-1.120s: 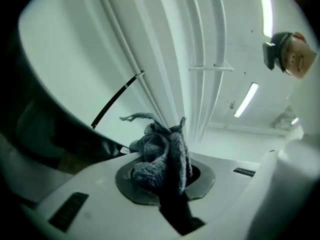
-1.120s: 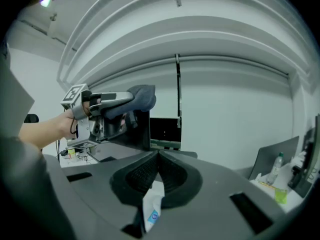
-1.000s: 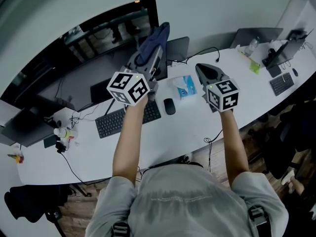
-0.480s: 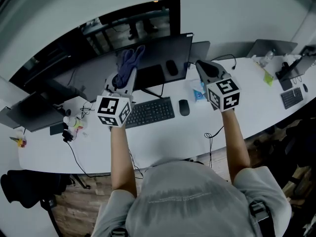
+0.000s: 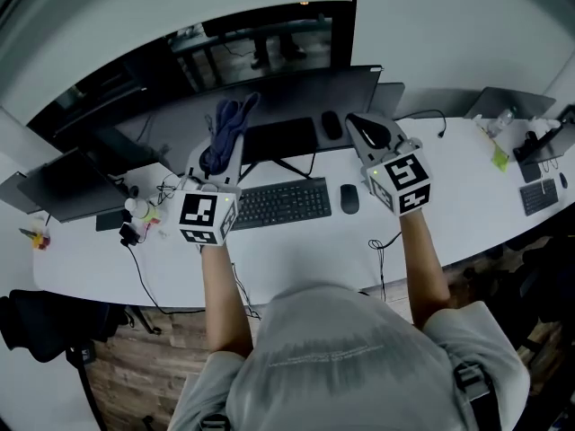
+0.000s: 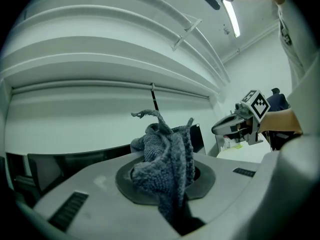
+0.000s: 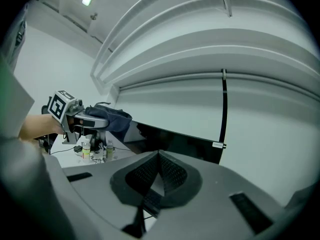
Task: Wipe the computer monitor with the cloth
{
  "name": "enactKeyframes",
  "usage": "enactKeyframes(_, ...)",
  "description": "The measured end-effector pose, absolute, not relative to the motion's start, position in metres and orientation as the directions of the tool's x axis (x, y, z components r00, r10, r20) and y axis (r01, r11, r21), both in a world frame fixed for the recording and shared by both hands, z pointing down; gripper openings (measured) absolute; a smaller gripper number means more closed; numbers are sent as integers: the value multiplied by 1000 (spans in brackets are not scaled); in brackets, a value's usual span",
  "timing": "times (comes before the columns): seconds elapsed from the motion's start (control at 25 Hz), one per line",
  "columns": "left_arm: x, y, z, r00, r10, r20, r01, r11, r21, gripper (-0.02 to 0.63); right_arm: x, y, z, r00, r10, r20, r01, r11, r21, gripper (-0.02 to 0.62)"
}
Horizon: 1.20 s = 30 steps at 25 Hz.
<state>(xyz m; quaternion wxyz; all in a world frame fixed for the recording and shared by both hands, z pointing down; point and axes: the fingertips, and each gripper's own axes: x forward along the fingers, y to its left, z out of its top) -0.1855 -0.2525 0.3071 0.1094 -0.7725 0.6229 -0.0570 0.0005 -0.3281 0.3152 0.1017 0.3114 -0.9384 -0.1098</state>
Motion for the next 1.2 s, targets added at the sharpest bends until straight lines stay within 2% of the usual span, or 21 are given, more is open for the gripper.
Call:
enactKeyframes(0.52, -179, -242, 313, 227, -974, -19, -931, -211, -298, 52, -24, -311, 322, -807, -574, 141, -522, 804, 284, 2)
enactKeyframes(1.2, -175, -239, 313, 237, -971, -27, -936, -221, -272, 52, -23, -307, 324, -807, -572, 146, -518, 806, 287, 2)
